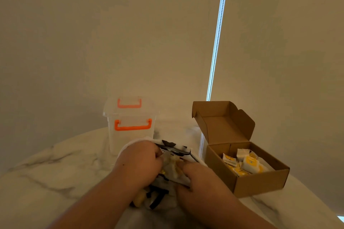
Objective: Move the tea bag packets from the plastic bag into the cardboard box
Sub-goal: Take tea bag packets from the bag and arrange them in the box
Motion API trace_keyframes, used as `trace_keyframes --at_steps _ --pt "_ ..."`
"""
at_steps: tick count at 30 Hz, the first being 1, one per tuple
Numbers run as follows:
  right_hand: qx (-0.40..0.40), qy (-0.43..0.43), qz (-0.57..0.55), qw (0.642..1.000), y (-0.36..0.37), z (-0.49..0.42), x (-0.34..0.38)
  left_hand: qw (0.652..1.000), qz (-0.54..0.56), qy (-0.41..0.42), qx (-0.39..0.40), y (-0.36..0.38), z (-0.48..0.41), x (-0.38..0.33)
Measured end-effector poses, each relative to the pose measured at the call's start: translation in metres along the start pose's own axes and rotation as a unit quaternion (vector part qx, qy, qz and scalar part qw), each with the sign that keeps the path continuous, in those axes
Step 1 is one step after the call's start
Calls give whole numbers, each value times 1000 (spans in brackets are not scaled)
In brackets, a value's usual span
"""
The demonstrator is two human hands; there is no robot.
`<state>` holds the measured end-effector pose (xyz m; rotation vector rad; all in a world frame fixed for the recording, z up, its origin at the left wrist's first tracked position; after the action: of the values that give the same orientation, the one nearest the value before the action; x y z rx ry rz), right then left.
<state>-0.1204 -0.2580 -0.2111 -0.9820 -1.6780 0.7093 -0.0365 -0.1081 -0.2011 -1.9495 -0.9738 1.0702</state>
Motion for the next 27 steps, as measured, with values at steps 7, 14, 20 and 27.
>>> trace_keyframes --at_steps 7,14,20,27 --pt "-93 73 -181 976 -12 4 -20 965 235 46 109 -17 8 -21" --pt "-106 42 -189 975 -23 12 -22 956 265 72 101 -16 15 -29" --pt "-179 7 -159 971 -65 20 -26 967 246 35 58 -11 17 -18" --pt "-162 131 33 978 -100 -2 -97 974 217 41 55 -1 20 -17"
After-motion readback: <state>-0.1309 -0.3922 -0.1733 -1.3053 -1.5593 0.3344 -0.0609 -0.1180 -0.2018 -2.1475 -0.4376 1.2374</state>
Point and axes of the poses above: each hand's wrist, its own z-axis away from the middle knuckle, its own y-axis out of the palm, x = y × z, the point moved 2 cm from there along -z, towards the middle knuckle, and after that the axes turned 7 degrees about -x, right-handed, at the moved point
